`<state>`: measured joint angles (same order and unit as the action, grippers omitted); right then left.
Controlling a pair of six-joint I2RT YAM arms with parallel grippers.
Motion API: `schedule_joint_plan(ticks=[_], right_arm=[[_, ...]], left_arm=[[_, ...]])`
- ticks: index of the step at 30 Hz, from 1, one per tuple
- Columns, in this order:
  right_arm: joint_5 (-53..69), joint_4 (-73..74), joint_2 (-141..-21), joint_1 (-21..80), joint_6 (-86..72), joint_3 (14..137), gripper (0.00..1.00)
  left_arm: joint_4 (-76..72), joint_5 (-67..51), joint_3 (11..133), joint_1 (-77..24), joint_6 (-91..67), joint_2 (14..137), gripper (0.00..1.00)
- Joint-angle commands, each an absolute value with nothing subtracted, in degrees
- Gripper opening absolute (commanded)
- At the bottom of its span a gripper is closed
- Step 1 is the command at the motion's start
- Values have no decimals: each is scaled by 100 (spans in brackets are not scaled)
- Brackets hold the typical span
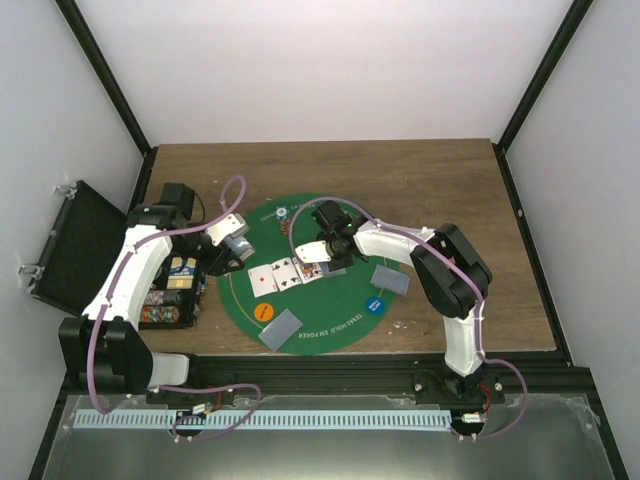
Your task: Distribute texas hold em gaming equipment
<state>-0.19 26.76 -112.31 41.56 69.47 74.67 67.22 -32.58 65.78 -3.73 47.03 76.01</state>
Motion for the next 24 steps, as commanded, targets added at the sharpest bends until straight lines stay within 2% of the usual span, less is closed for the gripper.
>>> schedule_joint_plan(ticks=[1, 11, 16, 21, 24], right_arm=[[-84, 2536, -11338, 4245, 7075, 7682, 3], [-179, 2252, -11291, 4298, 7101, 7586, 24], [-329, 1902, -11103, 4309, 6856, 7513, 44], [-219, 1065, -10394, 4302, 6175, 7166, 62], [-5, 248, -9733, 4283, 5432, 6712, 86]], left_arm=[[6777, -3345, 6682, -343, 4790, 7523, 46], [6785, -3365, 6692, -343, 4781, 7516, 47], [6794, -3366, 6690, -343, 4781, 7506, 47], [6802, -3375, 6691, -334, 4794, 7501, 47], [6833, -3404, 6698, -342, 4827, 7506, 47]])
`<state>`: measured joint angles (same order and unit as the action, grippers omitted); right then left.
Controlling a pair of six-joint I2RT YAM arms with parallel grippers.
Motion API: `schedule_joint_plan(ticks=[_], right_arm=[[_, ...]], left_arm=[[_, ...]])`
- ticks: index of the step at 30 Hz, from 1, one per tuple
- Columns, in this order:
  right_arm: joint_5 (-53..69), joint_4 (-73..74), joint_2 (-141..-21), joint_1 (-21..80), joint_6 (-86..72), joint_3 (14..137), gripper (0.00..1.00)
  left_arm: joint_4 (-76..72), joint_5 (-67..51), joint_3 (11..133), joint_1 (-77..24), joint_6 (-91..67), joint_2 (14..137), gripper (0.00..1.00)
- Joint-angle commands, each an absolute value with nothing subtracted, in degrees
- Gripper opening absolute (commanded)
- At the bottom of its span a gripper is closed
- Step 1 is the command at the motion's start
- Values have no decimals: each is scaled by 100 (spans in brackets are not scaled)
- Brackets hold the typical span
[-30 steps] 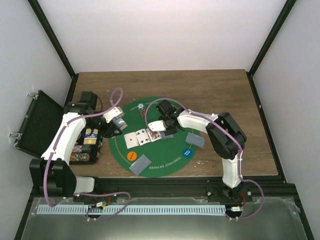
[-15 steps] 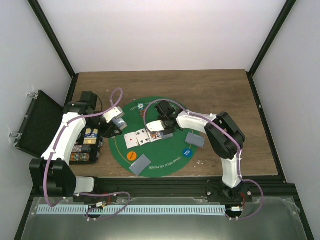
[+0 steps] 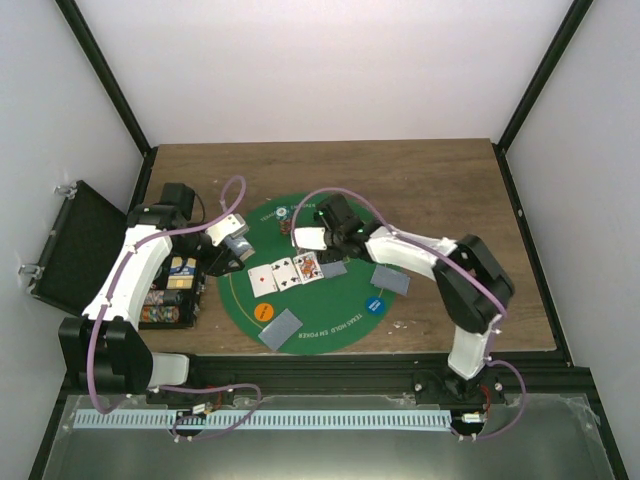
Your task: Distribute texas hold em gaming equipment
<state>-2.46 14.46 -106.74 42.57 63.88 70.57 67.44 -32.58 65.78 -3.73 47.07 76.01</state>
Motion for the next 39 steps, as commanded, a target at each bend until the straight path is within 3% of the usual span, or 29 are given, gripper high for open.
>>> schedule_joint_plan(ticks=[1, 3, 7, 10, 14, 31, 39], right_arm=[[33, -27, -9515, 4274, 4934, 6627, 93], [451, -163, -9183, 4205, 3816, 6725, 98], [3141, 56, -8825, 3725, 1403, 7072, 100], [4755, -579, -8991, 3530, -276, 7115, 100], [6011, -1423, -9639, 3558, -2073, 7319, 99], [5993, -1080, -10852, 4280, -2176, 8134, 96], [5633, -603, -11092, 4421, -2004, 8398, 89]], left_arm=[[6844, -3438, 6701, -338, 4850, 7506, 47], [6875, -3509, 6715, -349, 4885, 7506, 47], [7082, -3711, 6815, -420, 5064, 7519, 48], [7217, -3733, 6907, -600, 5189, 7477, 48], [7413, -3636, 7060, -898, 5305, 7483, 48], [7379, -3761, 7239, -1098, 5254, 7585, 48], [7313, -3746, 7250, -1093, 5203, 7596, 47]])
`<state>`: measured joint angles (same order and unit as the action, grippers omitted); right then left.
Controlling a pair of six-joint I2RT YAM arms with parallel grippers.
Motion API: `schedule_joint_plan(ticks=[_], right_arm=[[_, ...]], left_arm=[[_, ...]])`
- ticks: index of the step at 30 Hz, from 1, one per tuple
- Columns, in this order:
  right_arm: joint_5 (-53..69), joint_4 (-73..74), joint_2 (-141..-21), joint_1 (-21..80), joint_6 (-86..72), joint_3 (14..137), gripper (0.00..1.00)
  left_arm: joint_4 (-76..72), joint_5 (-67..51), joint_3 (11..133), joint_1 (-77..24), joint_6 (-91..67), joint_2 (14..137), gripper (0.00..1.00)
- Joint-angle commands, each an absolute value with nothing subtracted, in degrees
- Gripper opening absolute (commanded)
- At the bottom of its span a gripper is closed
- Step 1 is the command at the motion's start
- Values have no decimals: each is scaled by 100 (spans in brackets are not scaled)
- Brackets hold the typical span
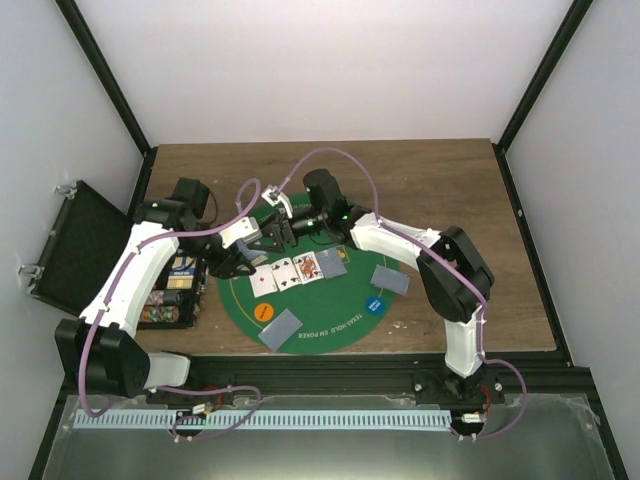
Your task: Distribute texas hold em gaming equipment
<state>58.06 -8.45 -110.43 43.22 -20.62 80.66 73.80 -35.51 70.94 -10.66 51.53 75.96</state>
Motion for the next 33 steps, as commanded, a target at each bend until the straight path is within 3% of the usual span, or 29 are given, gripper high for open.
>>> schedule_joint_plan(ticks=[1, 12, 25, 33], right_arm=[[5563, -527, -11082, 4421, -1942, 8402, 88], [4476, 356, -10728, 4343, -1367, 8338, 56], [3795, 836, -10433, 4331, -937, 8288, 44], [4081, 905, -10370, 4246, -707, 8315, 45]], left_arm=[[7300, -3738, 7240, -1095, 5202, 7594, 46], [7286, -3627, 7180, -1096, 5223, 7550, 44], [7242, -3516, 7067, -1094, 5212, 7532, 44], [7235, -3509, 7057, -1090, 5195, 7531, 44]])
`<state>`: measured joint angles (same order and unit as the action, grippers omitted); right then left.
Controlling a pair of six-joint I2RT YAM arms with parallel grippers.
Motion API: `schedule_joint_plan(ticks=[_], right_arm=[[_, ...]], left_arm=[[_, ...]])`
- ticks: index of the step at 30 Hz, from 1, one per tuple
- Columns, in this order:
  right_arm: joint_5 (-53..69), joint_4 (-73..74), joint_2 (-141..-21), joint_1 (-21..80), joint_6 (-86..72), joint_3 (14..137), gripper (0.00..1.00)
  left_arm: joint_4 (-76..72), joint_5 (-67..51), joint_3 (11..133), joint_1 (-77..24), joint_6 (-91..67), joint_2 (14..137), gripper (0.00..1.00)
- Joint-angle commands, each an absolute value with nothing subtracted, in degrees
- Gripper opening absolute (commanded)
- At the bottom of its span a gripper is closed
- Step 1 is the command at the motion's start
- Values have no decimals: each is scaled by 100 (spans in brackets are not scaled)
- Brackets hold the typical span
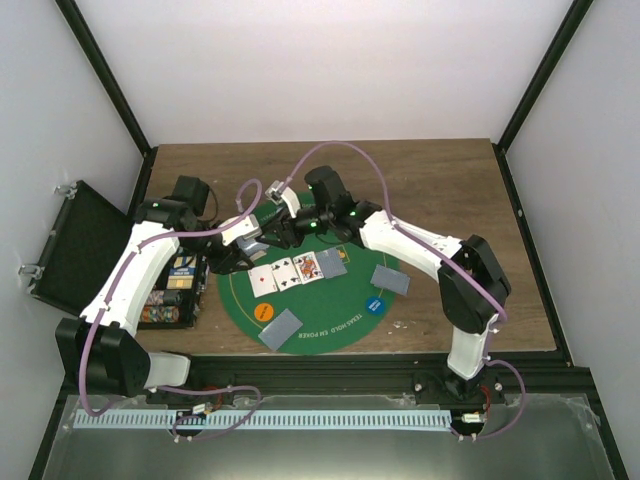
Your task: Distribute texas hold em gaming equipment
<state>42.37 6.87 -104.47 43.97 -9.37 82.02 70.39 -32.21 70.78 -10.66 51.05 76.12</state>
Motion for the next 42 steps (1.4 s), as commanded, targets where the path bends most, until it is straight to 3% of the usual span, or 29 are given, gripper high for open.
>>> schedule_joint_plan(ticks=[1, 12, 19, 28, 33, 42], right_arm=[[4229, 904, -10370, 4247, -685, 8333, 45], [4326, 900, -10162, 4315, -617, 8253, 22], [4286, 1026, -10041, 4315, -565, 8193, 2], [3916, 1712, -9663, 4230, 227, 8217, 1], [3337, 2325, -9007, 3862, 1480, 8037, 1], [192, 3646, -8201, 3612, 5859, 6754, 1]], left_arm=[[7221, -3515, 7053, -1096, 5186, 7540, 44], [7054, -3442, 6899, -1092, 5090, 7542, 45], [7016, -3413, 6845, -1088, 5069, 7515, 45], [6894, -3345, 6670, -987, 5039, 7515, 45], [6827, -3342, 6539, -775, 5031, 7513, 45], [6768, -3444, 6407, -474, 5041, 7479, 45]])
